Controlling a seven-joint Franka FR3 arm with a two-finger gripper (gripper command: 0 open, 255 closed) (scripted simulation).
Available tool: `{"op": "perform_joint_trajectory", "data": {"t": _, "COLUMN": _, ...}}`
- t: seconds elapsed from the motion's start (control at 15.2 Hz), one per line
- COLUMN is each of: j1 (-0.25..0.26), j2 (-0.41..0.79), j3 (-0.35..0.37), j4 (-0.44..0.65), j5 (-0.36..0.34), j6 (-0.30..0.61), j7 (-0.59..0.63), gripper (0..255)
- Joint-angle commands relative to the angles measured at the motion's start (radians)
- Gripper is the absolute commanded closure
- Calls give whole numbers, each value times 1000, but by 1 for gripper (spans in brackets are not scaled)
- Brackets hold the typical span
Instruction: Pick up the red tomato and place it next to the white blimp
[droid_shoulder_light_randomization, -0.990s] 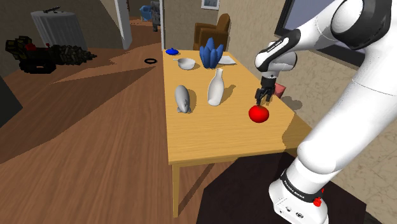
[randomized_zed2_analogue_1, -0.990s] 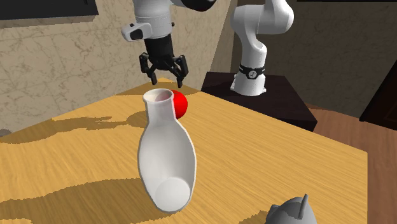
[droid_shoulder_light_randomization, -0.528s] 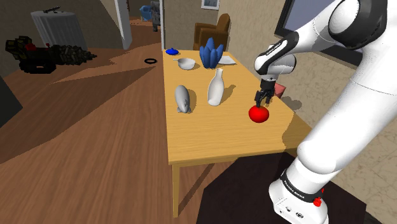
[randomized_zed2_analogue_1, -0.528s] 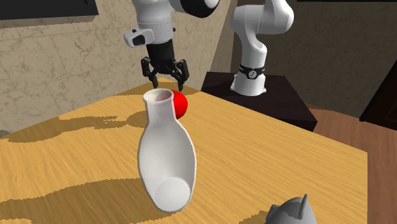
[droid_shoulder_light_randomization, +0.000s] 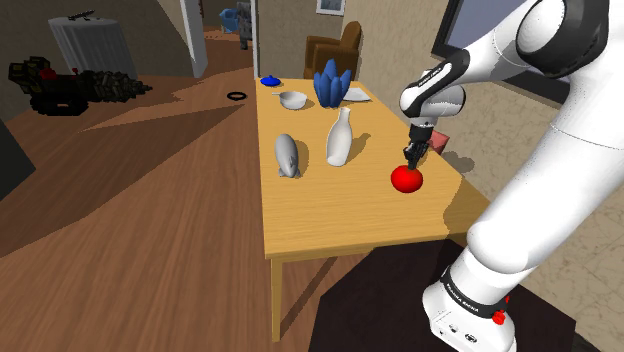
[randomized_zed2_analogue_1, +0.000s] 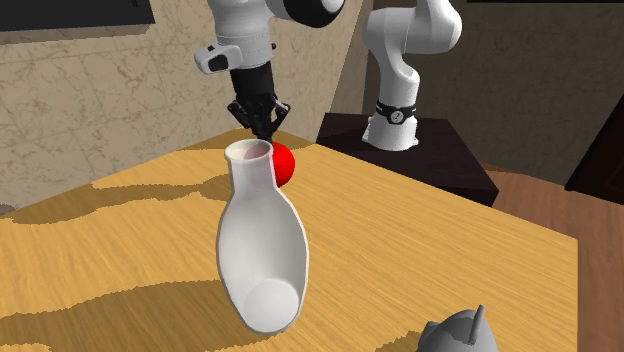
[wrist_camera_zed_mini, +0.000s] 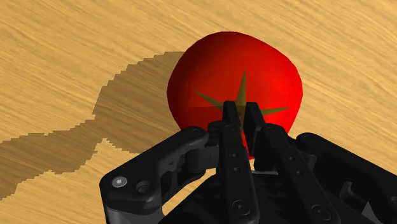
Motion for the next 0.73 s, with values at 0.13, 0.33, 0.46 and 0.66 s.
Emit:
{"op": "perform_joint_trajectory", "data": {"t": 0.13, "j1": 0, "j2": 0, "j3": 0, "j4": -1, "j5": 0, "j6": 0, "j7": 0, "gripper": 255}}
{"op": "perform_joint_trajectory", "data": {"t": 0.33, "j1": 1, "j2": -10, "j3": 0, "j4": 3, "j5": -6, "j6": -14, "j7": 4, "gripper": 255}}
{"op": "perform_joint_trajectory", "data": {"t": 0.46, "j1": 2, "j2": -31, "j3": -1, "j4": 12, "j5": -16, "j6": -41, "j7": 11, "gripper": 255}}
{"op": "perform_joint_trajectory", "data": {"t": 0.66, "j1": 3, "j2": -60, "j3": 0, "j4": 27, "j5": -31, "j6": -83, "j7": 20, "gripper": 255}}
